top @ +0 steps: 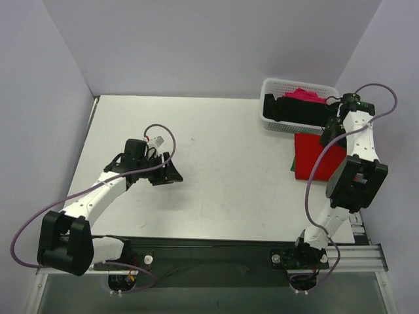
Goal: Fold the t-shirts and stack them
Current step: Put the neatly folded tshirt into the corner of the board with the right arm
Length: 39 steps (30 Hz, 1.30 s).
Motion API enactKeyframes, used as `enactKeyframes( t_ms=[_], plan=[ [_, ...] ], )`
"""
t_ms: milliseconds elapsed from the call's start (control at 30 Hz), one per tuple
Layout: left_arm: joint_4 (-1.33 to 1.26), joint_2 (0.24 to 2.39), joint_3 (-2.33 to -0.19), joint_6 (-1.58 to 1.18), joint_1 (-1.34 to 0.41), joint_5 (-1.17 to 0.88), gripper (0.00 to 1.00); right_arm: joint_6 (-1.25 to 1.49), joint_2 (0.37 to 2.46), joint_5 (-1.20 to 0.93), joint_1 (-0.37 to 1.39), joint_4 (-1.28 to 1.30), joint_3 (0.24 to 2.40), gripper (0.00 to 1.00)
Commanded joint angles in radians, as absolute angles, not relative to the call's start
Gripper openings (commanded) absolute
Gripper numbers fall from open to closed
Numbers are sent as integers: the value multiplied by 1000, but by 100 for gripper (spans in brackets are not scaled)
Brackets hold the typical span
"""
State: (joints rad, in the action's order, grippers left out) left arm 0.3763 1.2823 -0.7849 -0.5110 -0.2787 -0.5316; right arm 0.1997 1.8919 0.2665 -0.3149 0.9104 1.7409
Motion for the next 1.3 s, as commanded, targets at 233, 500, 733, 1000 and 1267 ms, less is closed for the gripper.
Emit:
enactKeyframes(
  t_ms=[233, 500, 733, 1000, 1267],
  plan=[
    [455, 1054, -778, -555, -275, -345, 68, 236, 1338, 180, -210, 752, 1373, 100],
    [492, 876, -735, -591, -273, -190, 70, 308, 917, 1, -66, 675, 1068, 100],
    [546, 772, -709, -600, -273, -83, 75, 370, 646, -146, -32, 634, 789, 100],
    [592, 677, -690, -606, -273, -8, 78, 373, 568, -137, -31, 630, 704, 100],
    [629, 644, -706, -594, -273, 46, 80, 368, 577, -124, -31, 632, 710, 100]
  ],
)
